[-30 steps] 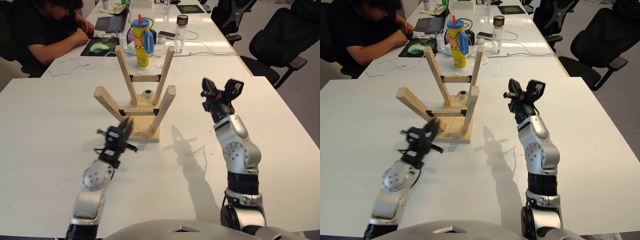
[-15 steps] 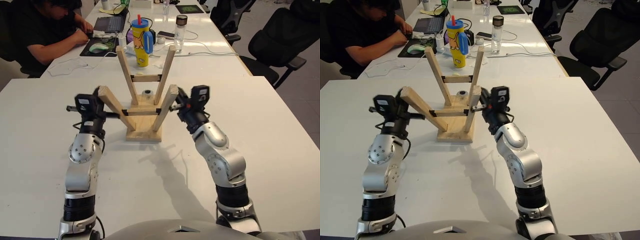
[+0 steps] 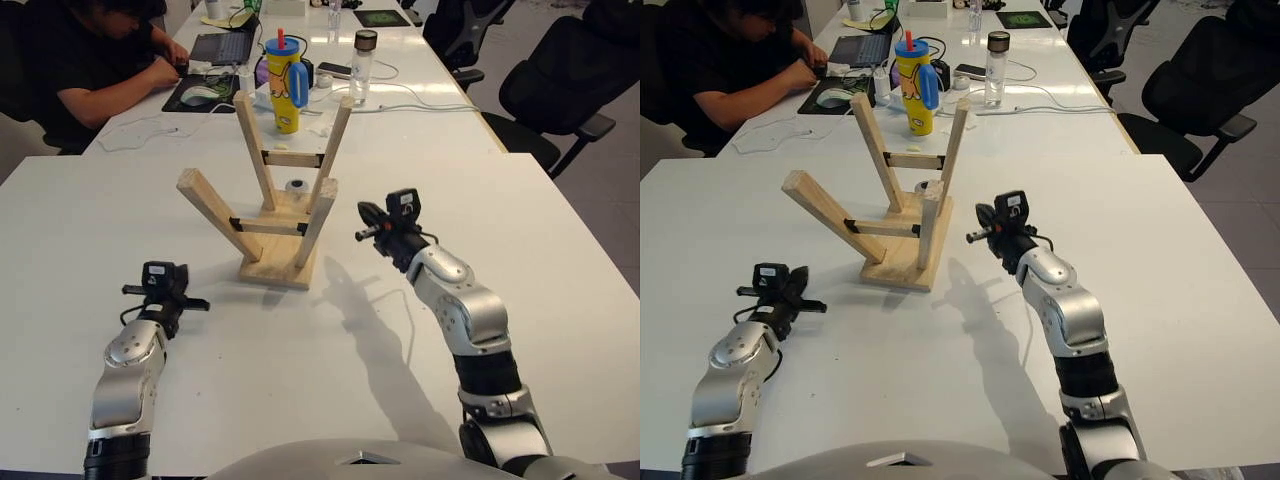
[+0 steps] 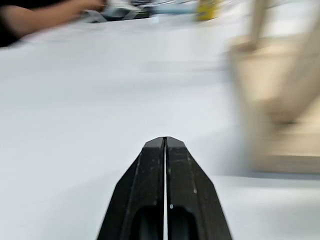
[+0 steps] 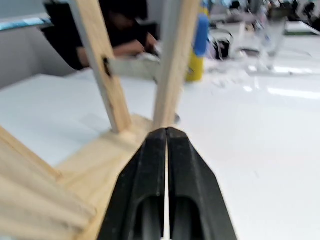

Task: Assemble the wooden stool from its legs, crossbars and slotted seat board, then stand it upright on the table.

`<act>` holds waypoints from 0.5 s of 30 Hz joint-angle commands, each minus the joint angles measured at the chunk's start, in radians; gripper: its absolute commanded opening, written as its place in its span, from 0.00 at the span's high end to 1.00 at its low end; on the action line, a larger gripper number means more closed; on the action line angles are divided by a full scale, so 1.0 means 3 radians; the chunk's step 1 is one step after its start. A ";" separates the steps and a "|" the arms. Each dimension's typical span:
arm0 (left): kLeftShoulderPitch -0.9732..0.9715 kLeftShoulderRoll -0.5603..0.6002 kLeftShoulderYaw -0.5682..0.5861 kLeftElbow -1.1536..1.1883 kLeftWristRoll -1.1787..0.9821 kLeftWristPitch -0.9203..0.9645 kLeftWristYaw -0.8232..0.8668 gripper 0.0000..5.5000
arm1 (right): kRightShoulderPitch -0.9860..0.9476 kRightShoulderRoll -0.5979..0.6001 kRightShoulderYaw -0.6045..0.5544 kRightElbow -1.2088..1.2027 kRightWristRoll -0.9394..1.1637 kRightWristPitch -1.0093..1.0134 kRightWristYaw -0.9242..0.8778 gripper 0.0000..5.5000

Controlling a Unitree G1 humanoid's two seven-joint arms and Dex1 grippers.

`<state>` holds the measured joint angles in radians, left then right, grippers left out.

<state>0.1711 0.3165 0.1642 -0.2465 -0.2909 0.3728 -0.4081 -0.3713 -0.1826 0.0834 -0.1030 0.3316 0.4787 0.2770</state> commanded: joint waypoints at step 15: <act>-0.0877 0.0212 -0.0818 0.1368 0.0628 0.0131 -0.0198 1.00 | -0.0346 0.0315 0.0848 0.0513 -0.0136 -0.0763 0.1586 1.00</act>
<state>-0.0787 0.4364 -0.0520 0.0842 -0.1355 0.3698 -0.5200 -0.4889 -0.1261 0.3003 0.0685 0.3234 0.2286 0.7903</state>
